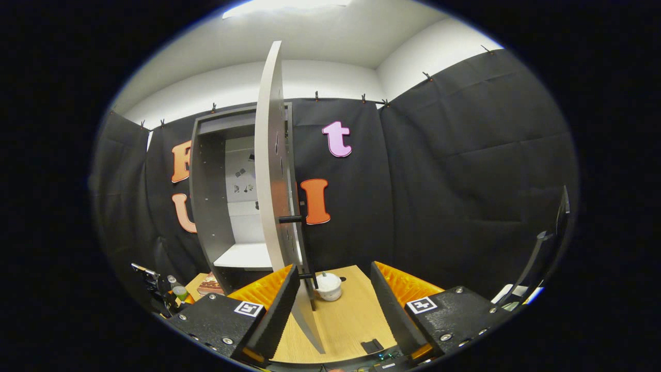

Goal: Open the cabinet door with the right hand, grasp the bottle in the cabinet with the left hand and place it on the coaster, then close the cabinet door with the right hand.

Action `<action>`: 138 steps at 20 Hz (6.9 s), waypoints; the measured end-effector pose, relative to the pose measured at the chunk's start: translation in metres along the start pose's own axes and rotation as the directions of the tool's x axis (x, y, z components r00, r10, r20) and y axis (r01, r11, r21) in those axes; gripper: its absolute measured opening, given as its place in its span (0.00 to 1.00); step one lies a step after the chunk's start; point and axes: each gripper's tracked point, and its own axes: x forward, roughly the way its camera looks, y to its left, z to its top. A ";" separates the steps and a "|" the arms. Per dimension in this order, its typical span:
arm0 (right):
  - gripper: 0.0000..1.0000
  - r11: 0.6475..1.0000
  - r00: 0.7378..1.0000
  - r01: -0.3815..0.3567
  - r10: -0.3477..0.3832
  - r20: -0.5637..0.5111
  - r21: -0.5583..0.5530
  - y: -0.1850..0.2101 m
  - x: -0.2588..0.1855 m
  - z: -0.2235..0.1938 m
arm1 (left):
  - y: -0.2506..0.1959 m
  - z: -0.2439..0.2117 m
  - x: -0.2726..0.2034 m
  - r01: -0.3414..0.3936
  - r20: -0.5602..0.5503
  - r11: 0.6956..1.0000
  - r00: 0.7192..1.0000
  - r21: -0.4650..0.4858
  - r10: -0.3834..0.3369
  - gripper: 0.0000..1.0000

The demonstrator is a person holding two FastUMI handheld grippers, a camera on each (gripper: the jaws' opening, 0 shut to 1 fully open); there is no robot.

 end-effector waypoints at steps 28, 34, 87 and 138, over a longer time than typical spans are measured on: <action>0.88 0.996 0.999 0.052 -0.052 0.005 -0.069 0.012 -0.006 0.025 | 0.023 -0.120 0.016 -0.101 -0.150 0.994 0.984 -0.036 0.094 0.78; 0.88 0.997 0.999 0.050 -0.049 0.023 -0.065 0.006 -0.003 0.028 | 0.025 -0.112 0.014 -0.112 -0.167 0.994 0.980 -0.009 0.109 0.83; 0.51 0.501 0.500 -0.859 0.865 -0.037 0.106 0.063 0.038 -0.028 | -0.043 0.077 -0.063 -0.179 -0.034 0.983 0.984 -0.045 0.177 0.91; 0.54 0.694 0.697 -0.716 0.708 -0.113 -0.072 0.126 0.084 -0.064 | 0.158 0.099 0.036 -0.209 0.041 0.973 0.976 -0.104 0.214 0.91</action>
